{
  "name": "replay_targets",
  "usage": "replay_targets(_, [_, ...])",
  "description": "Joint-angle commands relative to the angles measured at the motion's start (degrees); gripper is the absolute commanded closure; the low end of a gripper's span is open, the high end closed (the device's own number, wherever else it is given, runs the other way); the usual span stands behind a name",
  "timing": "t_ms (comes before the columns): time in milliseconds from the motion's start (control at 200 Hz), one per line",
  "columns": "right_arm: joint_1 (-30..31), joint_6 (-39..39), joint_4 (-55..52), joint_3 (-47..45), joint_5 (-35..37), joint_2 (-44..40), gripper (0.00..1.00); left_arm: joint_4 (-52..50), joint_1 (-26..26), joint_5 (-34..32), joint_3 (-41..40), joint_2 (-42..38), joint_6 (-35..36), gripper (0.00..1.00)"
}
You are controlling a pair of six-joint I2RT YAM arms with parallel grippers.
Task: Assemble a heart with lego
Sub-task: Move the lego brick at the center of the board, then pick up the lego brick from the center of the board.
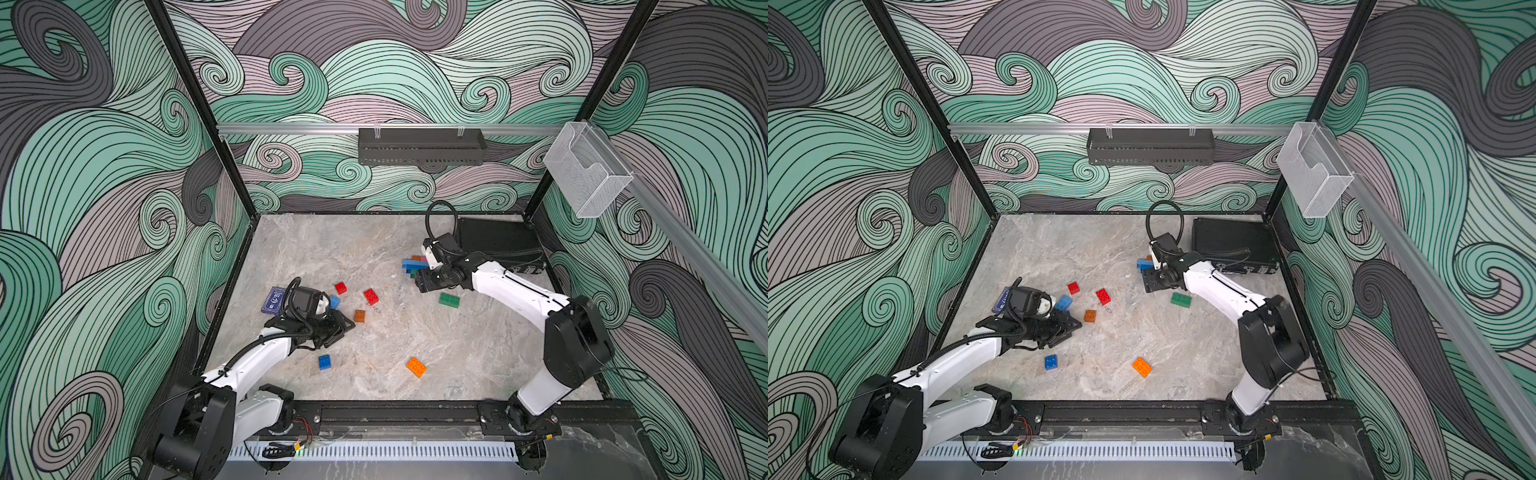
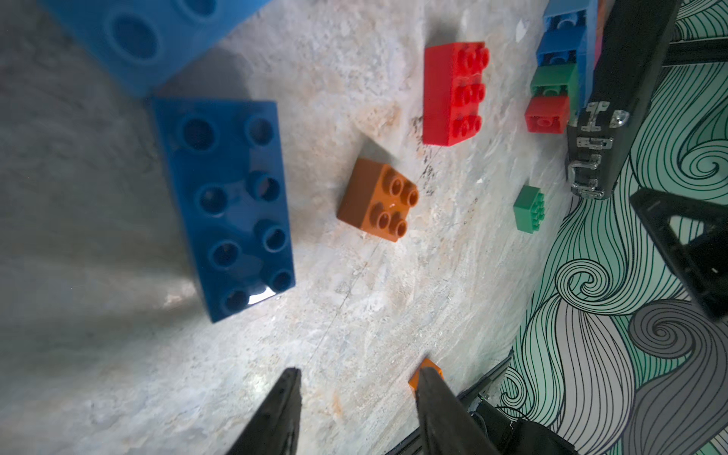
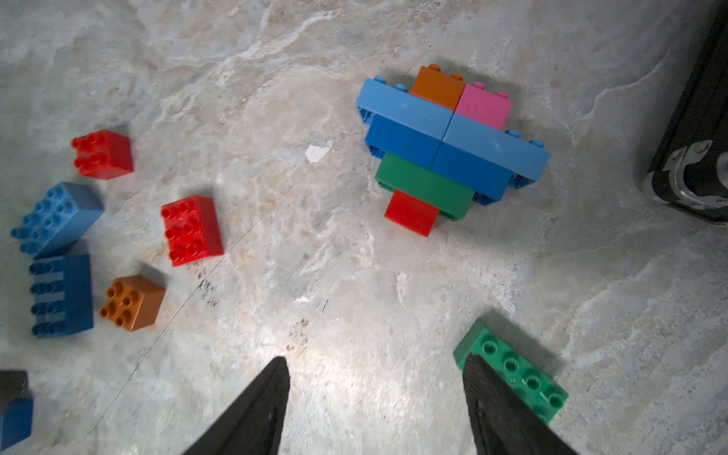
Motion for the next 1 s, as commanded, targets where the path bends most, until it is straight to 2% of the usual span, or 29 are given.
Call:
replay_targets(0, [1.13, 1.42, -1.0, -4.46, -1.59, -2.36, 0.28, -4.89, -1.65, -4.52, 5.88, 1.5, 4.75, 0.5])
replay_targets(240, [2.6, 2.53, 0.32, -10.82, -4.8, -7.89, 0.28, -14.2, -9.38, -15.71, 17.22, 11.96, 11.77, 0.47])
replay_targets(485, [2.58, 3.0, 1.68, -15.16, -5.93, -11.5, 0.27, -21.37, -13.45, -24.09, 25.59, 22.98, 17.8, 0.44])
replay_targets(651, [2.56, 2.82, 2.31, -16.69, -5.76, -11.87, 0.27, -22.66, -14.36, -25.69, 29.61, 29.62, 21.21, 0.44])
replay_targets(791, [2.42, 2.7, 2.75, -17.51, -5.84, -12.55, 0.27, -21.81, -14.45, -24.3, 31.23, 32.09, 24.85, 0.44])
replay_targets(996, [1.81, 1.9, 2.86, -17.45, -6.21, -12.02, 0.27, -22.04, -14.36, -25.25, 33.53, 37.32, 26.62, 0.44])
